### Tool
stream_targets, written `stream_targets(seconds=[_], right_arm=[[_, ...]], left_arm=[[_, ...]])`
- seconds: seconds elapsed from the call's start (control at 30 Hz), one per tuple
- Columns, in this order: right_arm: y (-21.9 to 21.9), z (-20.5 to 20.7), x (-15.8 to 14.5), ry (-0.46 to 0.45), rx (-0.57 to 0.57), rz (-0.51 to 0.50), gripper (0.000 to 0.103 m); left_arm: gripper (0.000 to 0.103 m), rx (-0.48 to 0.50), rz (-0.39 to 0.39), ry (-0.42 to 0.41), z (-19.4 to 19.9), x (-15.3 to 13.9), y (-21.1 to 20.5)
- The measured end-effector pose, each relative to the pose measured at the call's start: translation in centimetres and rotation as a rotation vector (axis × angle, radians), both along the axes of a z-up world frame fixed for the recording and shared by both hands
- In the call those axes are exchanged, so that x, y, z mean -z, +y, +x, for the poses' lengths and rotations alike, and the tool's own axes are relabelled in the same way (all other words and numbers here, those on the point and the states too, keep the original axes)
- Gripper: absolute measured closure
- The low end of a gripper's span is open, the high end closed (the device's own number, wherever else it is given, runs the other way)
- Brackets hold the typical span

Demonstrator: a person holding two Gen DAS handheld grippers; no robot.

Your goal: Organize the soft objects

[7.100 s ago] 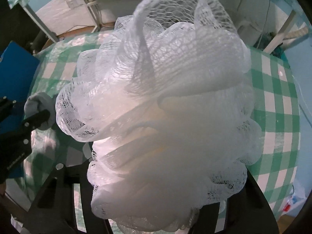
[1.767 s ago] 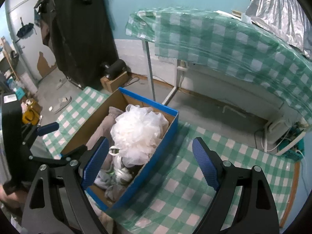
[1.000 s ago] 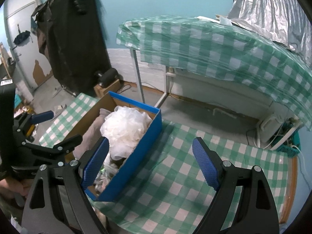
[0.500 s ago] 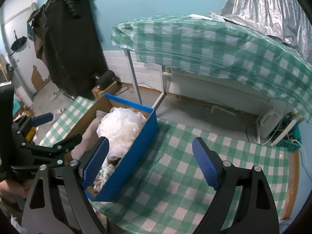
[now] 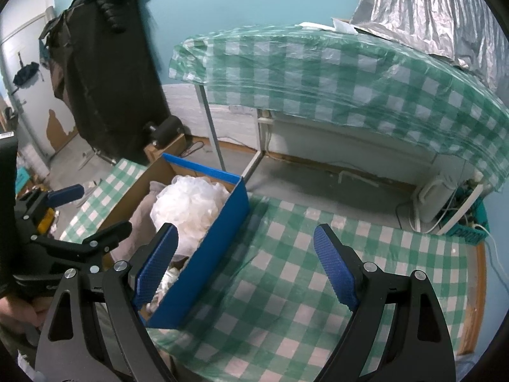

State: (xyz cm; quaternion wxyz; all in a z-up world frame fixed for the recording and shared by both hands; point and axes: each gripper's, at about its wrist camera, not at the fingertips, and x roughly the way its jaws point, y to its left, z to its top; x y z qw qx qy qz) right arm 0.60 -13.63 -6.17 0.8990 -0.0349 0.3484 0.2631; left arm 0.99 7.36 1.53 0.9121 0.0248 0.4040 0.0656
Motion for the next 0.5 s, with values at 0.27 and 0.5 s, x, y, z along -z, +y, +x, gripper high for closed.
stream_targets(seconds=[0.27,0.5], right_arm=[[-0.01,-0.09,0.21,-0.002,-0.002,-0.002,0.017],[0.03,-0.02,0.16,-0.001,-0.004,-0.003,0.017]], left_arm=[[0.003,-0.001,-0.013,0.009,-0.04,0.16,0.05],[0.003,0.000,-0.016,0.011,0.00,0.18,0.04]])
